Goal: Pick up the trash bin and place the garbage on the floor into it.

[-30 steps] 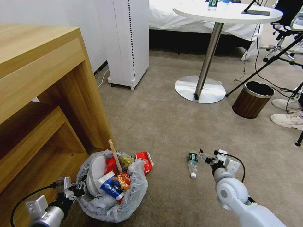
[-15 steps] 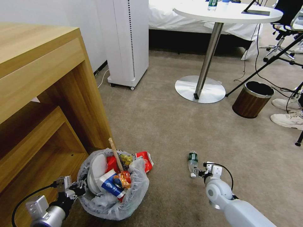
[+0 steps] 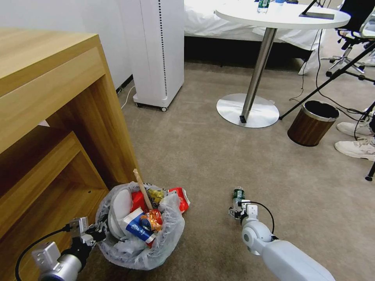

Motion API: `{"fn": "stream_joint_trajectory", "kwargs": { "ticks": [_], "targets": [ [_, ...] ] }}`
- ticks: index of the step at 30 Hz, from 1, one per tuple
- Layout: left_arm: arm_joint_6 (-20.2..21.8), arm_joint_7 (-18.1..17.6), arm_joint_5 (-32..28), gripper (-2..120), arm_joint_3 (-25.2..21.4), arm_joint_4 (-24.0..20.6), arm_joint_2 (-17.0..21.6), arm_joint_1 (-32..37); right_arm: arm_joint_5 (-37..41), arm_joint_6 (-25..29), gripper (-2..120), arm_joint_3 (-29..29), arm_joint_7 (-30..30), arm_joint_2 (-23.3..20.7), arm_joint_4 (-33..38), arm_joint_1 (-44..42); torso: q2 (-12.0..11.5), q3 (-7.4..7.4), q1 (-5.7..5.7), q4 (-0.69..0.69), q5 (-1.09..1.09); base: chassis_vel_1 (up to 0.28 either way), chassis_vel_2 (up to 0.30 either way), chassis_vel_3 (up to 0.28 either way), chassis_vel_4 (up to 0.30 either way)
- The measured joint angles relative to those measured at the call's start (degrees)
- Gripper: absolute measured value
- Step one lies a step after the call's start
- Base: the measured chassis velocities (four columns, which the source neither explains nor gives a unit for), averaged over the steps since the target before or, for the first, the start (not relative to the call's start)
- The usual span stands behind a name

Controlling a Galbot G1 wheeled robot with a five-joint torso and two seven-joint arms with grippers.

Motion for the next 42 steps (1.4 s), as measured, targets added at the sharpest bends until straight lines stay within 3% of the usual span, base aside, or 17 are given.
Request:
{"fn": "stream_joint_trajectory", "kwargs": {
  "ticks": [6,8,11,12,22,27,30,31,33,37,39,42],
  "targets": [
    [-0.1,0.0,0.0,0,0.3,0.0,-0.2,-0.1,-1.7,1.3,70,-0.4,-0.6,1.0,-2.5,0.1,0.0,0.0,0.0,0.0,0.0,0.0,0.0,0.0,0.0],
    [-0.2,0.0,0.1,0,0.4,0.0,-0.3,-0.1,-2.8,2.0,58,-0.4,-0.9,1.5,-3.4,0.1,0.0,0.0,0.0,0.0,0.0,0.0,0.0,0.0,0.0],
    [-0.3,0.0,0.1,0,0.5,0.0,-0.4,-0.1,-3.5,2.5,50,-0.5,-1.0,1.7,-3.6,-0.2,0.0,0.0,0.0,0.0,0.0,0.0,0.0,0.0,0.0],
    [-0.4,0.0,0.2,0,0.5,-0.1,-0.5,-0.1,-4.0,2.7,42,-0.4,-1.1,1.7,-3.6,-0.4,0.0,0.0,0.0,0.0,0.0,0.0,0.0,0.0,0.0],
    [-0.7,0.1,0.3,0,0.6,0.3,-0.6,-0.3,-6.8,5.8,26,1.2,-2.4,0.4,-1.6,-2.7,0.0,0.0,0.0,0.0,0.01,0.0,0.0,0.0,0.0],
    [-0.7,0.1,0.2,0,0.6,0.6,-0.1,-0.5,-7.0,10.1,26,3.9,-5.0,-4.0,8.9,-6.2,0.0,0.0,0.0,-0.01,0.01,0.0,0.0,0.0,0.0],
    [-0.6,-0.1,-0.1,0,0.4,0.6,0.4,-0.6,-8.1,14.7,26,6.0,-8.6,-9.4,22.9,-8.8,0.0,0.0,0.0,-0.01,0.0,0.0,0.0,0.0,0.0],
    [-0.6,-0.1,-0.1,0,0.4,0.6,0.4,-0.6,-8.1,14.7,26,6.0,-8.6,-9.4,22.9,-8.8,0.0,0.0,0.0,-0.01,0.0,0.0,0.0,0.0,0.0],
    [-0.6,-0.2,-0.1,0,0.4,0.6,0.3,-0.7,-8.5,15.8,26,5.8,-10.2,-12.4,31.2,-8.7,0.0,-0.01,0.0,0.0,0.0,0.0,0.0,0.0,0.0],
    [-0.4,-0.2,0.0,0,0.6,0.1,0.0,-0.7,-7.7,17.4,26,0.3,-13.1,-18.8,43.3,-3.3,0.0,0.0,0.0,0.0,0.02,0.0,0.0,0.0,0.0],
    [-0.4,-0.2,0.0,0,0.6,-0.1,0.0,-0.7,-7.3,17.4,26,-1.3,-13.9,-20.3,45.2,-1.3,0.0,-0.01,0.0,0.0,0.01,0.0,0.0,0.0,0.0],
    [0.4,-0.8,-0.6,0,1.3,-0.3,1.0,-1.9,-4.8,15.8,26,-8.2,-14.5,-26.1,52.6,7.0,0.0,-0.01,0.0,0.03,0.0,0.0,0.0,0.0,0.0]
  ]
}}
